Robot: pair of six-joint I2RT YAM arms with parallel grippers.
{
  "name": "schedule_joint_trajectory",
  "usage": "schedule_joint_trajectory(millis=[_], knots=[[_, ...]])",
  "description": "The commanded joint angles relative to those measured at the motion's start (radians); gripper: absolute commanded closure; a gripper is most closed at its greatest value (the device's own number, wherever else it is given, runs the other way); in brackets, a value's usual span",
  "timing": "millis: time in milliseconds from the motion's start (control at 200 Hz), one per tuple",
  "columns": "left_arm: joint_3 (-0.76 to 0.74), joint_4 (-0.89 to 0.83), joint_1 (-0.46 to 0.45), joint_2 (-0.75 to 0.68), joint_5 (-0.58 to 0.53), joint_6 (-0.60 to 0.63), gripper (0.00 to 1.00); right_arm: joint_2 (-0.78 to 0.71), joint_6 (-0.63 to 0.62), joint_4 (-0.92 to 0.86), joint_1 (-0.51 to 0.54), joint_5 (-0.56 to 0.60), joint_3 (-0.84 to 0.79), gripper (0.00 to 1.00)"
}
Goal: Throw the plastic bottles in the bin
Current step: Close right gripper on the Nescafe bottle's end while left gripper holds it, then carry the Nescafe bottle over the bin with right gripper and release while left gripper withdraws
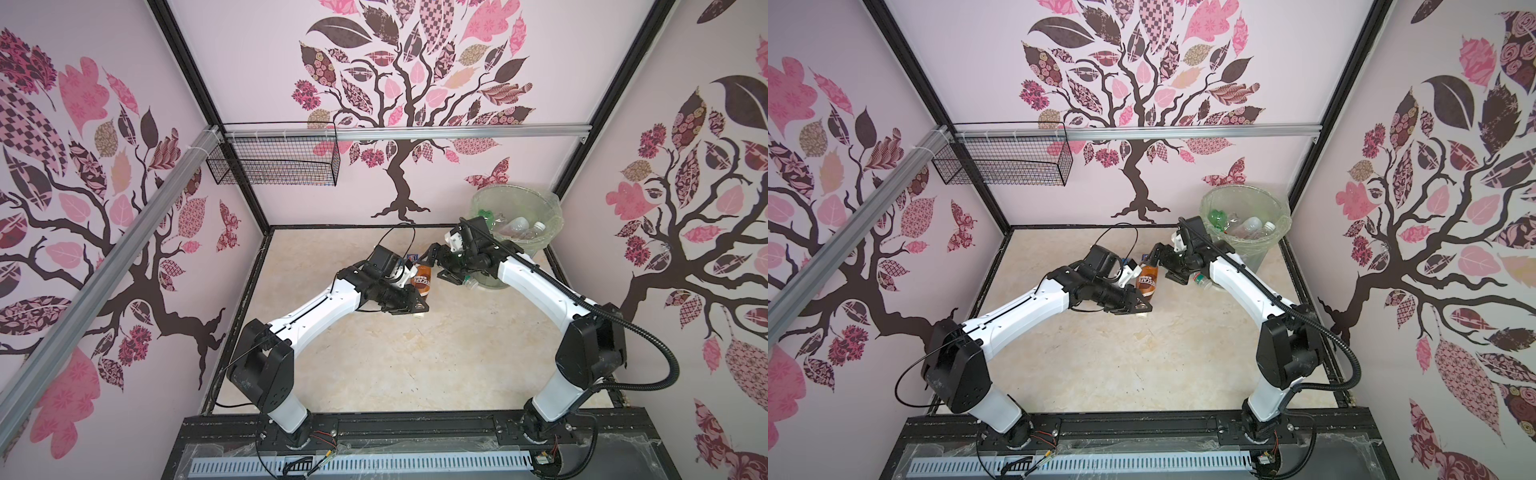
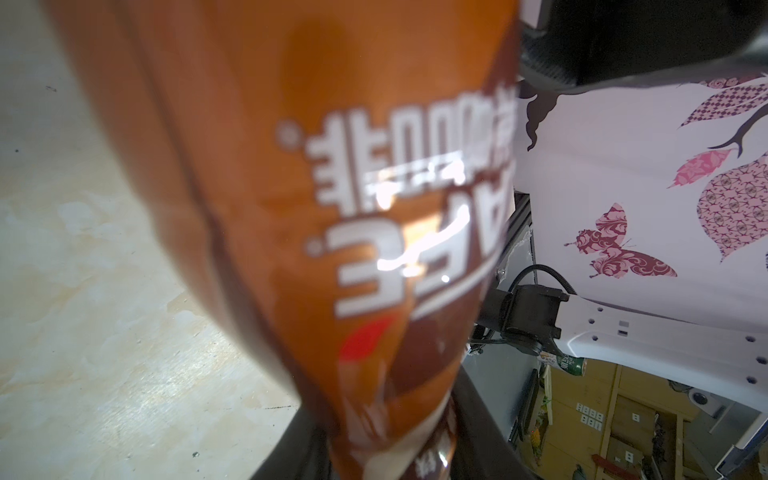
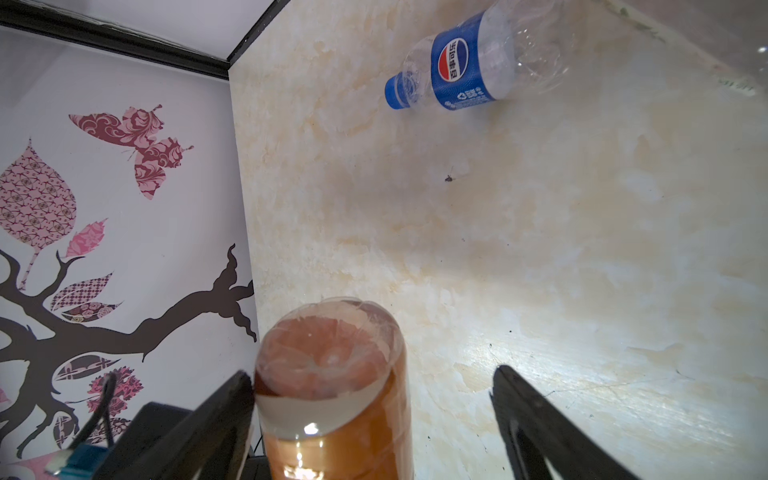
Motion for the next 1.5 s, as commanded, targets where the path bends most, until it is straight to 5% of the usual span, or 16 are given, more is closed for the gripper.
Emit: schedule_joint_trajectory(millis=[0,440,820,1495], knots=[[0.006,0.028,0.002,-0.031,0.011,0.005,0.74,0.032,0.052,-0.024,0.012,-0.006,0.048,0.1],[0.034,0.023,0.002,-0.022,-0.016,0.003,0.76,0.05,0.067,-0.024,0.037,-0.005,0.029,0.18],[0.04,0.001,0.009,-0.051,-0.043,0.001,0.76,0.046,0.082,-0.002,0.038,-0.008,-0.017,0.42],[0.117,-0.01,0.051,-0.047,-0.08,-0.067,0.48,0.041,0.071,-0.035,0.009,0.02,0.092,0.53]])
